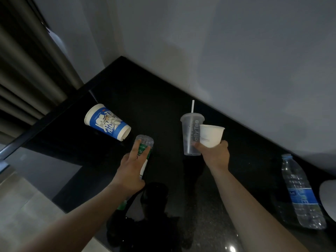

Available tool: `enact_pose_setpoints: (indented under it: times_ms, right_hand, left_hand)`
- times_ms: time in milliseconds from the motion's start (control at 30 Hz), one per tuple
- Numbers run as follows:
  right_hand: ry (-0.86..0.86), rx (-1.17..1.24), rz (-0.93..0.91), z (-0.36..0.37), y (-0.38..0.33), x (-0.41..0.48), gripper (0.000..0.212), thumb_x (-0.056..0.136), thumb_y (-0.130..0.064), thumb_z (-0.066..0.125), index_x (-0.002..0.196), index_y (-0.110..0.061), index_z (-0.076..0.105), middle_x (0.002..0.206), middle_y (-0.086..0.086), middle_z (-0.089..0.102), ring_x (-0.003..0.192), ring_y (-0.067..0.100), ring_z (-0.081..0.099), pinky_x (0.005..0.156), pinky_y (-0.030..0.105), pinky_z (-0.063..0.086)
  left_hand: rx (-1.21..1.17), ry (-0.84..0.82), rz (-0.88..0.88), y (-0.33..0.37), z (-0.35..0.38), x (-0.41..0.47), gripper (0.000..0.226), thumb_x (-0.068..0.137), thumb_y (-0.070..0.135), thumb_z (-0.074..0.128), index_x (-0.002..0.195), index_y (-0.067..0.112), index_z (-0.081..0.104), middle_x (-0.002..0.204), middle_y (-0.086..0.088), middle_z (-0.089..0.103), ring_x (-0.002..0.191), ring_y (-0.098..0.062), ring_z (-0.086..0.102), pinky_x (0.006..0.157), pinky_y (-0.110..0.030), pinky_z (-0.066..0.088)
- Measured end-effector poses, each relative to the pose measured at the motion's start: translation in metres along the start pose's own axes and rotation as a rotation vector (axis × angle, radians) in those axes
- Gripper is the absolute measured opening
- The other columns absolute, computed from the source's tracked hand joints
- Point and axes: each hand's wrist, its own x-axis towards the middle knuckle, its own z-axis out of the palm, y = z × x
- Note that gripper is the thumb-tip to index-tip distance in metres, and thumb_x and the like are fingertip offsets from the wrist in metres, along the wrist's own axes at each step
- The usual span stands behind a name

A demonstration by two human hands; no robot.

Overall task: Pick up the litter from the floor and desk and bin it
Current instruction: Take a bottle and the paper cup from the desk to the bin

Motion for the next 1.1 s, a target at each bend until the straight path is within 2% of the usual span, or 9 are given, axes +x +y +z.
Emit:
enact_pose_setpoints:
  times_ms: [133,400,467,567,633,700,800,933,1100]
  right_hand:
    - [-0.03,-0.059,-0.068,-0.011,0.01,-0.017,0.078,0.072,-0.038,0.082,0.131,-0.01,0.04,0.112,-0.001,0.05,0.096,0.01,0.047,0.058,0.015,0.035]
    - [-0.131,-0.042,-0.114,-0.015,0.006,-0.039,0.065,0.081,-0.025,0.075,0.133,-0.011,0.039,0.112,-0.003,0.049,0.083,0.004,0.047,0.057,0.014,0.035]
    - [-0.137,-0.034,-0.115,-0.016,0.003,-0.044,0.066,0.08,-0.024,0.076,0.133,-0.011,0.039,0.115,-0.001,0.049,0.091,0.007,0.047,0.058,0.014,0.035]
    - [-0.15,0.008,-0.12,-0.023,-0.003,-0.055,0.068,0.079,-0.023,0.076,0.135,-0.01,0.039,0.113,-0.002,0.048,0.084,0.003,0.044,0.056,0.013,0.033]
    - [-0.16,0.027,-0.12,-0.026,-0.002,-0.061,0.069,0.079,-0.024,0.077,0.135,-0.01,0.039,0.113,-0.001,0.049,0.079,0.002,0.044,0.057,0.013,0.034]
    - [-0.151,0.058,-0.127,-0.033,-0.003,-0.068,0.068,0.079,-0.023,0.076,0.134,-0.009,0.04,0.112,-0.002,0.051,0.078,-0.001,0.045,0.057,0.013,0.035]
    - [-0.117,0.075,-0.136,-0.044,-0.008,-0.082,0.066,0.079,-0.023,0.076,0.134,-0.009,0.041,0.104,-0.005,0.049,0.077,-0.001,0.046,0.056,0.013,0.035]
    - [-0.014,0.081,-0.163,-0.065,-0.024,-0.105,0.06,0.078,-0.025,0.077,0.126,-0.011,0.045,0.097,-0.007,0.053,0.077,-0.001,0.049,0.056,0.014,0.036]
    - [0.192,0.181,-0.145,-0.1,-0.032,-0.153,0.045,0.075,-0.025,0.078,0.111,-0.015,0.053,0.094,-0.003,0.062,0.081,0.007,0.06,0.055,0.016,0.042]
  left_hand:
    - [-0.019,0.01,0.015,0.0,-0.001,-0.002,0.11,0.073,0.01,0.071,0.15,0.041,-0.001,0.151,0.017,-0.03,0.141,-0.028,0.011,0.108,-0.041,0.036]
    - [-0.181,0.062,-0.014,0.003,-0.01,-0.017,0.114,0.069,0.016,0.075,0.15,0.041,-0.002,0.153,0.021,-0.017,0.142,-0.025,0.018,0.109,-0.041,0.038]
    - [-0.22,0.098,-0.029,0.007,-0.013,-0.024,0.114,0.069,0.017,0.076,0.149,0.042,-0.002,0.156,0.009,0.0,0.136,-0.022,0.03,0.103,-0.036,0.043]
    - [-0.436,0.137,-0.117,0.013,-0.021,-0.037,0.117,0.066,0.019,0.079,0.148,0.044,-0.001,0.137,0.002,0.037,0.112,-0.013,0.051,0.09,-0.034,0.052]
    - [-0.535,0.151,-0.176,0.016,-0.026,-0.041,0.117,0.065,0.021,0.081,0.149,0.04,0.001,0.132,0.003,0.044,0.108,-0.012,0.054,0.088,-0.035,0.054]
    - [-0.576,0.174,-0.18,0.024,-0.032,-0.047,0.114,0.067,0.021,0.081,0.151,0.033,0.005,0.131,0.003,0.048,0.105,-0.01,0.055,0.082,-0.028,0.052]
    - [-0.563,0.224,-0.129,0.04,-0.047,-0.054,0.106,0.069,0.02,0.08,0.151,0.024,0.013,0.121,0.007,0.048,0.091,-0.002,0.052,0.069,-0.014,0.043]
    - [-0.53,0.259,-0.029,0.063,-0.074,-0.058,0.093,0.071,0.021,0.079,0.147,0.021,0.026,0.112,0.008,0.048,0.087,-0.002,0.05,0.066,-0.014,0.04]
    - [-0.583,0.246,0.233,0.097,-0.103,-0.06,0.078,0.075,0.016,0.076,0.141,0.027,0.036,0.104,0.018,0.054,0.085,0.005,0.053,0.062,-0.008,0.037]
